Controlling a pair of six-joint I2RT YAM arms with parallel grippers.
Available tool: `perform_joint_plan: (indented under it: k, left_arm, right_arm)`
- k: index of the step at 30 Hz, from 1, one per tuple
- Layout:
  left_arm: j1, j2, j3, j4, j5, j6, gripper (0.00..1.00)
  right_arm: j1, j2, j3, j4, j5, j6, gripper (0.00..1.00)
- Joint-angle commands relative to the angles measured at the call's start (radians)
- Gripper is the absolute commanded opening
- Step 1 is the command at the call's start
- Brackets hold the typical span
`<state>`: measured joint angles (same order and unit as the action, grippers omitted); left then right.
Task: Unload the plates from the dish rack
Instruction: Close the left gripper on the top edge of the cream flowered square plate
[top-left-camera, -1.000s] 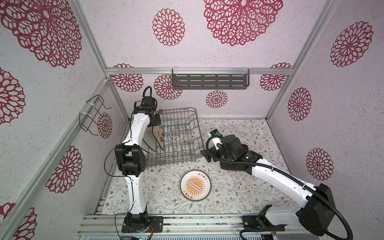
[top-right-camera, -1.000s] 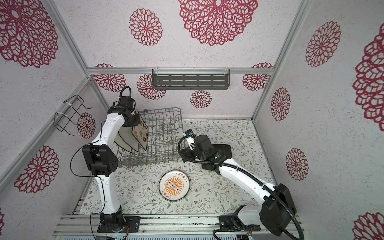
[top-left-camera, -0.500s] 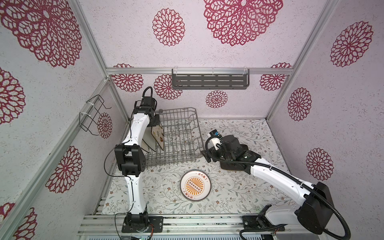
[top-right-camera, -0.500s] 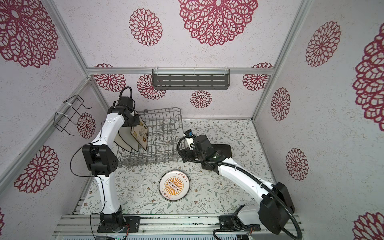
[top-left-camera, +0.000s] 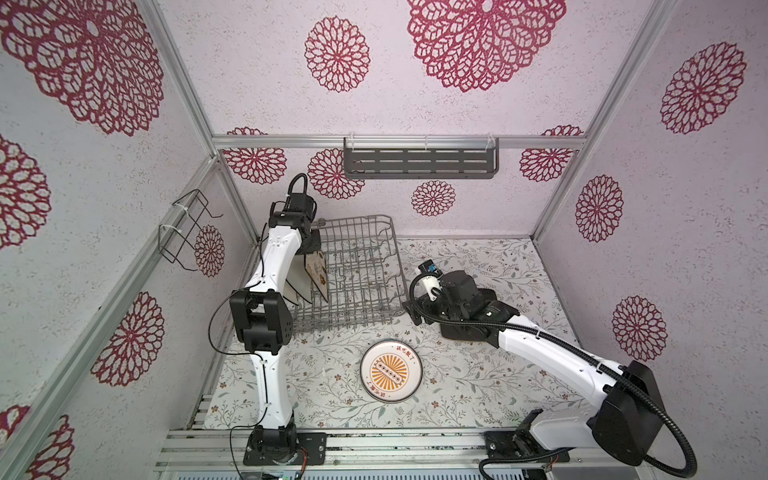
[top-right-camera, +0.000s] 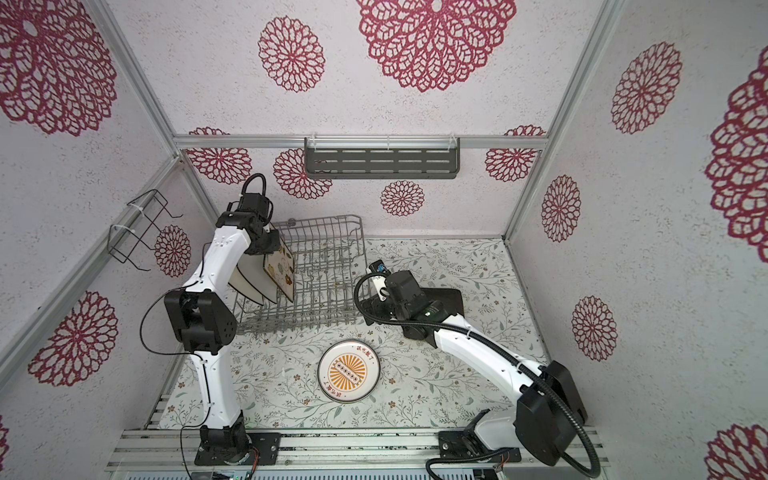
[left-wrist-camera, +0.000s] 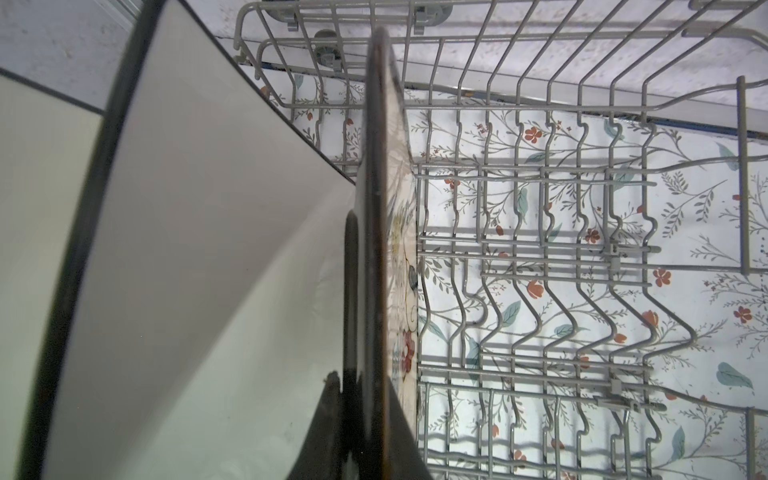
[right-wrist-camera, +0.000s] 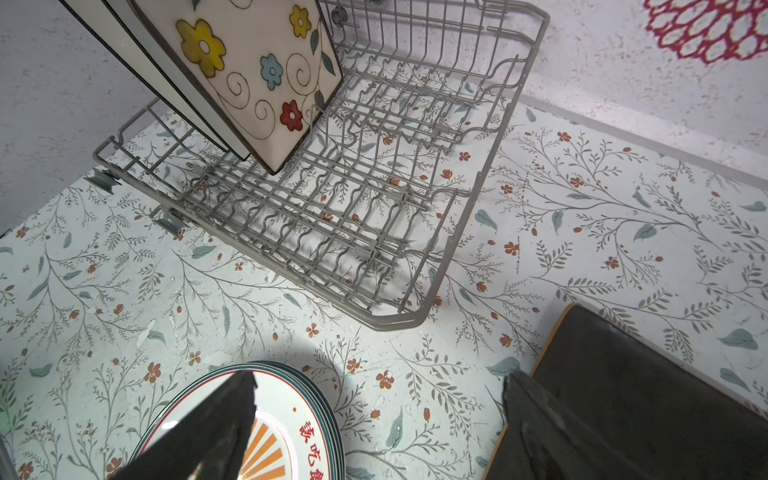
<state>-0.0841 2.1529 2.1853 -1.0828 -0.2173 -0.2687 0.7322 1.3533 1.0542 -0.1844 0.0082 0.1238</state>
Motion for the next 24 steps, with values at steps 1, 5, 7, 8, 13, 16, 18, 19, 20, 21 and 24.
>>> perform_joint_plan:
  k: [1, 5, 7, 8, 13, 16, 18, 19, 20, 21, 24]
  left_arm:
    - [-0.052, -0.086, 0.069, 0.016, -0.028, -0.023, 0.00]
    - [-0.083, -0.082, 0.101, 0.004, -0.094, -0.005, 0.00]
    - [-0.089, -0.085, 0.111, 0.002, -0.103, -0.003, 0.00]
    - [-0.091, -0.085, 0.117, 0.000, -0.103, -0.005, 0.00]
    - [-0.101, -0.098, 0.145, -0.008, -0.117, -0.003, 0.00]
    - [-0.107, -0.119, 0.149, -0.007, -0.113, -0.003, 0.00]
    - [-0.109, -0.140, 0.149, -0.005, -0.098, -0.007, 0.00]
    - [-0.109, -0.152, 0.148, -0.005, -0.081, -0.011, 0.00]
    - [-0.110, -0.166, 0.148, -0.005, -0.065, -0.015, 0.00]
    - [-0.112, -0.178, 0.147, -0.002, -0.052, -0.019, 0.00]
    - [-0.112, -0.244, 0.141, 0.001, -0.007, -0.031, 0.00]
  right_arm:
    - [0.006, 0.002, -0.002, 0.010, 0.027, 0.003, 0.96]
    - [0.006, 0.008, -0.002, 0.008, 0.026, 0.006, 0.96]
    - [0.006, 0.007, -0.002, 0.005, 0.028, 0.006, 0.96]
    - [0.006, 0.008, -0.002, 0.003, 0.029, 0.007, 0.96]
    - [0.006, 0.000, -0.012, 0.003, 0.035, 0.008, 0.96]
    - [0.004, -0.009, -0.019, 0.005, 0.044, 0.011, 0.97]
    - [0.004, -0.021, -0.027, 0.011, 0.048, 0.016, 0.97]
    - [0.004, -0.027, -0.030, 0.014, 0.053, 0.021, 0.98]
    - [0.003, -0.034, -0.032, 0.014, 0.056, 0.026, 0.98]
    - [0.000, -0.040, -0.033, 0.014, 0.057, 0.032, 0.98]
    - [-0.010, -0.059, -0.039, 0.011, 0.039, 0.051, 0.99]
